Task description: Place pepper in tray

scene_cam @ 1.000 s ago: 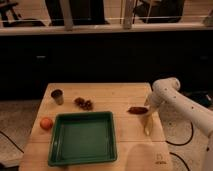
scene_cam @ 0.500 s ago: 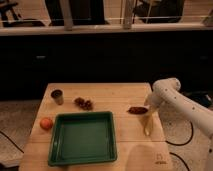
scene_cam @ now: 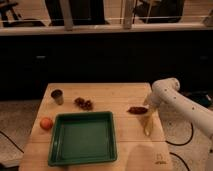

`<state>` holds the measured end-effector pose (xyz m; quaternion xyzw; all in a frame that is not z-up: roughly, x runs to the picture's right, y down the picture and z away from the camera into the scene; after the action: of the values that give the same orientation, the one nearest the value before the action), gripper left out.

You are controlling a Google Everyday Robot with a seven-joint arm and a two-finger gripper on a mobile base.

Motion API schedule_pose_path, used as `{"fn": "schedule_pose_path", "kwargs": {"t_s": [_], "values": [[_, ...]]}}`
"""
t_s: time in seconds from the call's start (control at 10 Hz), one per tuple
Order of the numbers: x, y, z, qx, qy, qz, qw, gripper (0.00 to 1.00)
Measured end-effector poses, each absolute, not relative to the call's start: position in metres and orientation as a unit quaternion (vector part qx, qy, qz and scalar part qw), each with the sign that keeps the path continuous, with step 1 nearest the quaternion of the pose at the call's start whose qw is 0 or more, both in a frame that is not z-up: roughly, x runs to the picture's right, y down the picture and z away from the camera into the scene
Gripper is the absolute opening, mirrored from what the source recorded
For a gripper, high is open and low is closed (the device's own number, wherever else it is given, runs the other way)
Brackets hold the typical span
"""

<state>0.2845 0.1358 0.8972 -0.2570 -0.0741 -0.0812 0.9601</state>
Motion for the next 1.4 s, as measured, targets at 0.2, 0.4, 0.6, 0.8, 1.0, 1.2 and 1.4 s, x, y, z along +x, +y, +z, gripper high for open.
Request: {"fn": "schedule_pose_path", "kwargs": {"t_s": [0.2, 0.4, 0.6, 0.8, 1.0, 1.2, 1.4], "values": [[0.2835, 0.1362, 0.8978, -0.255, -0.075, -0.084, 0.961, 0.47], [0.2824, 0.1379, 0.8977, -0.255, -0.075, -0.087, 0.960, 0.53], [0.2805, 0.1379, 0.8972, -0.252, -0.077, -0.092, 0.960, 0.53], [0.2825, 0.1379, 0.8975, -0.248, -0.076, -0.094, 0.961, 0.53], [0.2808, 0.1388, 0.8987, -0.248, -0.076, -0.096, 0.961, 0.53], [0.2805, 0.1401, 0.8989, -0.247, -0.077, -0.099, 0.961, 0.53], [0.2803, 0.1394, 0.8986, -0.243, -0.077, -0.105, 0.961, 0.53]]}}
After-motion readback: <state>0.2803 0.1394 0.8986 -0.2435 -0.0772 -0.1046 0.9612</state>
